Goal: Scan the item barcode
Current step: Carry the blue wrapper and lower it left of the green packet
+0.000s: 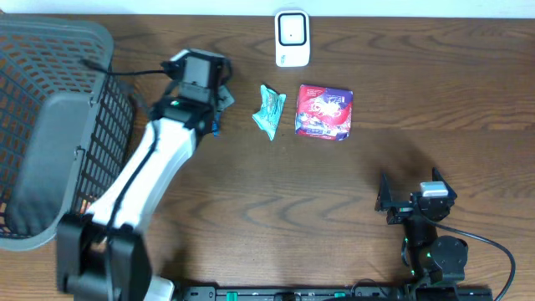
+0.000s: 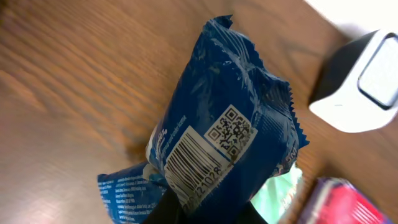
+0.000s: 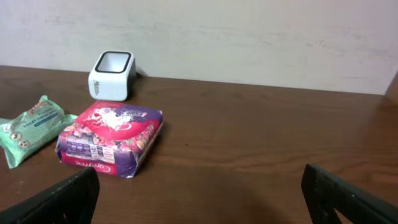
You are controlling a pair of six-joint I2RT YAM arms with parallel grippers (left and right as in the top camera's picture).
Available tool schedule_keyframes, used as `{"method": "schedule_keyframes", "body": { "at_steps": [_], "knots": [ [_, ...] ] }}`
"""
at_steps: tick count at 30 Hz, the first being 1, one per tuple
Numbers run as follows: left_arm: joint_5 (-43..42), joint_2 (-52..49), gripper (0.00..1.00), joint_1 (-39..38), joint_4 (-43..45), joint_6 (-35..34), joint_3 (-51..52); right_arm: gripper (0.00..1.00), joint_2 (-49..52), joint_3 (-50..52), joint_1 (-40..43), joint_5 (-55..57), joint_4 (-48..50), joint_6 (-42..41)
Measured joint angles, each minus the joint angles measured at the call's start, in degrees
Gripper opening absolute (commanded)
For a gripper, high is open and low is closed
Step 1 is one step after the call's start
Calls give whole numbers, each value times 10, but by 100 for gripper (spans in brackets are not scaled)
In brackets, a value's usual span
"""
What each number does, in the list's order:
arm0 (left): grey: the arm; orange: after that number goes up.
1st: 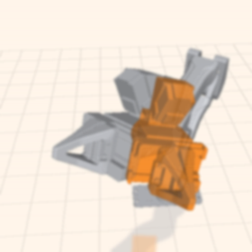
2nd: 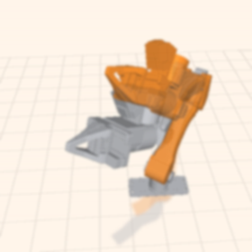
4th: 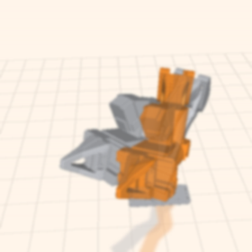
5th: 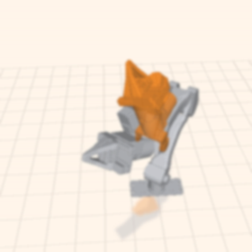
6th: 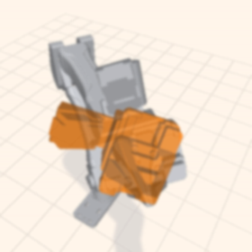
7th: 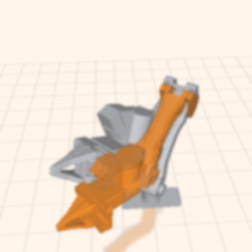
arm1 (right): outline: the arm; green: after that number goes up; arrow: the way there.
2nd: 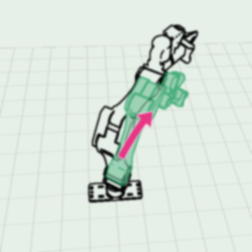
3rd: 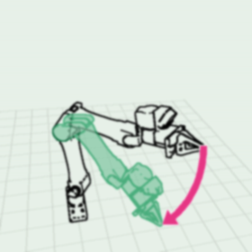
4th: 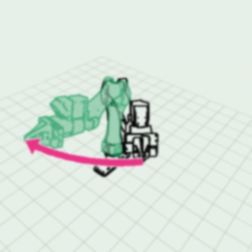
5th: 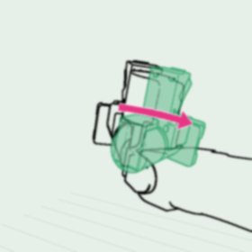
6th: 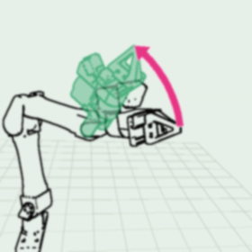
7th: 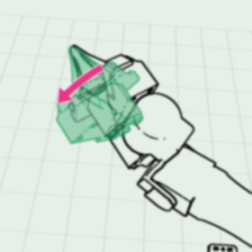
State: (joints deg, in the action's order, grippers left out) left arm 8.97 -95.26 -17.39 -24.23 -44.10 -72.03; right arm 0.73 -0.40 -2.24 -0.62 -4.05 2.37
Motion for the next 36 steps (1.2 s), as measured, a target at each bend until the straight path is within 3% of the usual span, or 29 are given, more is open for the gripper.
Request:
{"method": "schedule_keyframes", "body": {
  "at_steps": [7, 10, 15, 17, 18, 20, 30, 36],
  "knots": [
    [5, -88, 8, -17, 57, -22, 0, 99, 0, 0, 0, 0, 0, 0],
    [5, -106, 15, -21, 67, -31, 0, 99, 0, 0, 0, 0, 0, 0],
    [5, -110, 17, -22, 78, -40, 0, 99, 0, 0, 0, 0, 0, 0],
    [6, -110, 31, -22, 85, -40, 0, 99, 0, 0, 0, 0, 0, 0],
    [7, -110, 43, -22, 91, -39, 0, 99, 0, 0, 0, 0, 0, 0],
    [8, -110, 53, -22, 105, -43, 0, 99, 0, 0, 0, 0, 0, 0],
    [9, -57, 50, -22, 133, 32, 0, 99, 0, 0, 0, 0, 0, 0],
    [9, 0, 50, -9, 5, 134, -4, 99, 0, 0, 0, 0, 0, 0]
  ]
}}
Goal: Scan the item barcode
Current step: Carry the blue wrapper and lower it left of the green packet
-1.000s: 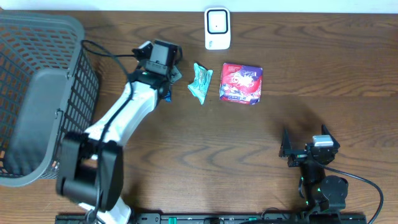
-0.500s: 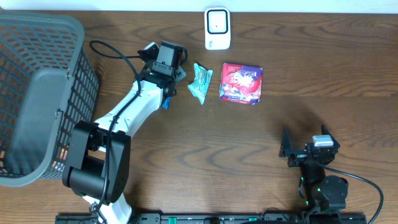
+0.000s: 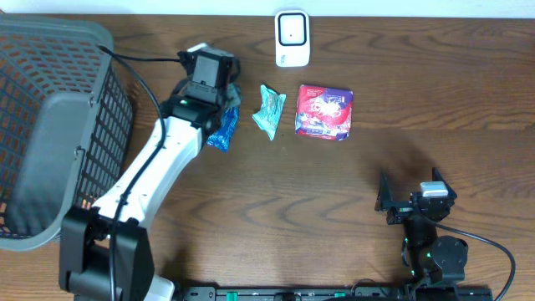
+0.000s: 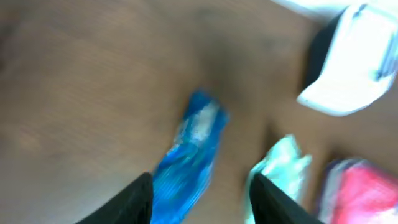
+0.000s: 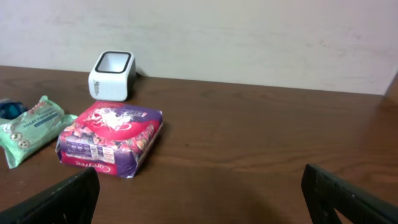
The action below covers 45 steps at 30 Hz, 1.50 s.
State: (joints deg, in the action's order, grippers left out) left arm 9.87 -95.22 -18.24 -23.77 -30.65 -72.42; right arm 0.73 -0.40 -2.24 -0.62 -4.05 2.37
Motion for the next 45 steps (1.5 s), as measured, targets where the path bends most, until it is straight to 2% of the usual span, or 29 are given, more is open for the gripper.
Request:
{"method": "schedule_keyframes", "body": {
  "at_steps": [3, 7, 12, 15, 21, 24, 25, 26, 27, 28, 29, 31, 33, 39, 40, 42, 44, 45],
  "knots": [
    [2, -9, 51, 14, -66, 28, 0, 99, 0, 0, 0, 0, 0, 0],
    [-6, -45, 61, 25, -99, 69, 0, 99, 0, 0, 0, 0, 0, 0],
    [-43, -90, 66, 23, -97, 123, 0, 99, 0, 0, 0, 0, 0, 0],
    [-54, -107, 66, 23, -92, 137, 0, 99, 0, 0, 0, 0, 0, 0],
    [-98, -148, 77, 23, -50, 154, 0, 99, 0, 0, 0, 0, 0, 0],
    [-125, -171, 77, 23, -21, 166, 0, 99, 0, 0, 0, 0, 0, 0],
    [-130, -175, 76, 23, -15, 169, 0, 99, 0, 0, 0, 0, 0, 0],
    [-134, -180, 70, 23, -9, 171, 0, 99, 0, 0, 0, 0, 0, 0],
    [-141, -187, 55, 23, -1, 175, 0, 99, 0, 0, 0, 0, 0, 0],
    [-143, -189, 47, 23, 2, 174, 0, 99, 0, 0, 0, 0, 0, 0],
    [-146, -191, 39, 23, 5, 176, 0, 99, 0, 0, 0, 0, 0, 0],
    [-149, -193, 29, 23, 17, 180, 0, 99, 0, 0, 0, 0, 0, 0],
    [-153, -193, 27, 23, 34, 180, 0, 99, 0, 0, 0, 0, 0, 0],
    [-156, -193, 27, 18, 69, 181, 0, 99, 0, 0, 0, 0, 0, 0],
    [-156, -193, 27, 17, 72, 181, 0, 99, 0, 0, 0, 0, 0, 0],
    [-156, -193, 45, 16, 73, 181, 0, 99, 0, 0, 0, 0, 0, 0],
    [-157, -193, 51, 15, 74, 184, 0, 99, 0, 0, 0, 0, 0, 0],
    [-158, -193, 59, 15, 73, 184, 0, 99, 0, 0, 0, 0, 0, 0]
  ]
}}
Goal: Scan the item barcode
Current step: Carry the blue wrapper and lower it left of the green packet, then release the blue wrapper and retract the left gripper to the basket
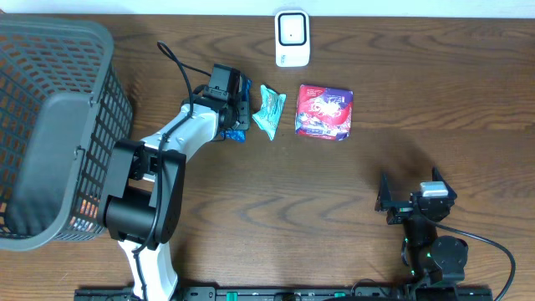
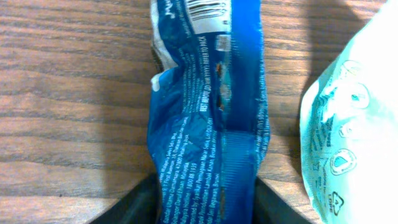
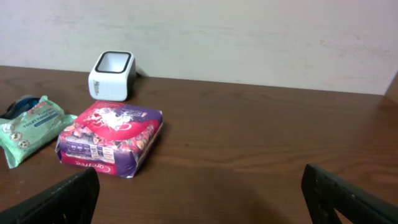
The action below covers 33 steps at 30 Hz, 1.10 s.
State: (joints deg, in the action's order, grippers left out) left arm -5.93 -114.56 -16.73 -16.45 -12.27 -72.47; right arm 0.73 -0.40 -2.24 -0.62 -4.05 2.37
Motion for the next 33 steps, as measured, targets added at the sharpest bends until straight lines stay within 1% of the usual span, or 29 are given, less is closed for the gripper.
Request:
{"method": "schedule_keyframes", "body": {
  "at_steps": [1, 3, 7, 10, 15, 20, 22, 24, 26, 30, 33],
  "knots": [
    [0, 0, 63, 0, 0, -1, 0, 99, 0, 0, 0, 0, 0, 0],
    [0, 0, 67, 0, -2, -1, 0, 99, 0, 0, 0, 0, 0, 0],
    [-1, 14, 68, 0, -12, 1, 0, 99, 0, 0, 0, 0, 0, 0],
    [-1, 55, 68, 0, -12, 1, 0, 99, 0, 0, 0, 0, 0, 0],
    [8, 177, 68, 1, -7, 1, 0, 99, 0, 0, 0, 0, 0, 0],
    [51, 313, 68, 28, 11, 1, 0, 99, 0, 0, 0, 0, 0, 0],
    [76, 369, 68, 66, 16, 1, 0, 99, 0, 0, 0, 0, 0, 0],
    [92, 401, 68, 103, 17, 1, 0, 99, 0, 0, 0, 0, 0, 0],
    [106, 427, 68, 157, 13, 1, 0, 99, 0, 0, 0, 0, 0, 0],
    [124, 448, 68, 285, -12, -12, 0, 99, 0, 0, 0, 0, 0, 0],
    [122, 445, 69, 377, -52, -24, 0, 99, 0, 0, 0, 0, 0, 0]
  ]
}}
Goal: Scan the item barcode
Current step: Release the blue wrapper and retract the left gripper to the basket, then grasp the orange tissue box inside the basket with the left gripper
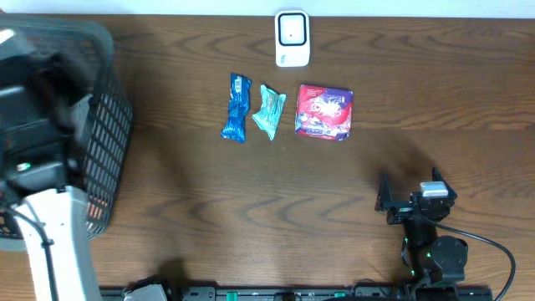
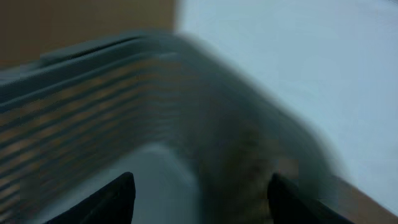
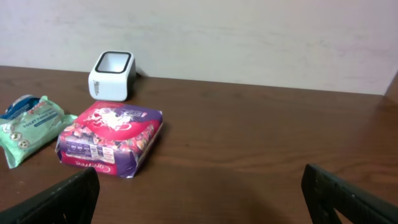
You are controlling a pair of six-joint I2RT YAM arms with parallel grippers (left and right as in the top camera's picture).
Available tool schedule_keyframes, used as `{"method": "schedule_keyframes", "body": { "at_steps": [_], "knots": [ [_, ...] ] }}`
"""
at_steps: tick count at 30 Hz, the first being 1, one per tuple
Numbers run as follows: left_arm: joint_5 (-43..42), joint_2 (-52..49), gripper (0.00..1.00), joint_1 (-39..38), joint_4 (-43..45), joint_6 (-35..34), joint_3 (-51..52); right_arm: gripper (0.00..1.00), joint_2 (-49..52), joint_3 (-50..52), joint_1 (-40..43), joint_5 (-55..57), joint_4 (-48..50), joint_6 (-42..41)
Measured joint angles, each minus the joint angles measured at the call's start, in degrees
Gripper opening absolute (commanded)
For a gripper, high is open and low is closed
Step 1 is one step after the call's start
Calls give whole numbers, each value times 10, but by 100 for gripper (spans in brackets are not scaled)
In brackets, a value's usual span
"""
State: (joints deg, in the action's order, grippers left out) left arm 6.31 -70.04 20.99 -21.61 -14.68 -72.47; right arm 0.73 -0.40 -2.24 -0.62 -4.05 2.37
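The blue snack packet (image 1: 236, 107) lies flat on the table, just left of the green packet (image 1: 269, 111). Behind them, at the table's far edge, the white barcode scanner (image 1: 292, 38) stands apart from both. My left arm (image 1: 33, 142) is far to the left, over the grey basket (image 1: 100, 125). The left gripper (image 2: 202, 190) is open and empty, its view blurred and filled by the basket wall (image 2: 93, 93). Near the front right, the right gripper (image 3: 202, 199) is open and holds nothing; it faces the scanner (image 3: 112, 74).
A purple package (image 1: 324, 110) lies right of the green packet, and shows in the right wrist view (image 3: 111, 138) too. The large grey mesh basket fills the table's left end. The right arm's base (image 1: 430, 251) sits at the front edge.
My left gripper was down at the blue packet on the table, fingers on either side of it. Now it is open over the basket, and the packet stays beside the green one.
My left gripper held the blue packet up, barcode showing, left of the scanner. Then the packet was lower, next to the green packet, and then flat on the table between my fingers. Now it lies there alone and the left arm is at the basket. The right arm never moved.
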Motion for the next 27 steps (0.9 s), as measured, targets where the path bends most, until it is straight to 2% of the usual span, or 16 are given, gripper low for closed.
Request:
{"method": "schedule_keyframes", "body": {
  "at_steps": [5, 10, 21, 27],
  "knots": [
    [-9, -19, 69, 111, -75, -6, 0, 99, 0, 0, 0, 0, 0, 0],
    [-17, -64, 69, 160, -163, -8, 0, 99, 0, 0, 0, 0, 0, 0],
    [-19, -199, 69, 173, -299, -10, 0, 99, 0, 0, 0, 0, 0, 0],
    [-20, -269, 69, 173, -342, -46, 0, 99, 0, 0, 0, 0, 0, 0]
  ]
}}
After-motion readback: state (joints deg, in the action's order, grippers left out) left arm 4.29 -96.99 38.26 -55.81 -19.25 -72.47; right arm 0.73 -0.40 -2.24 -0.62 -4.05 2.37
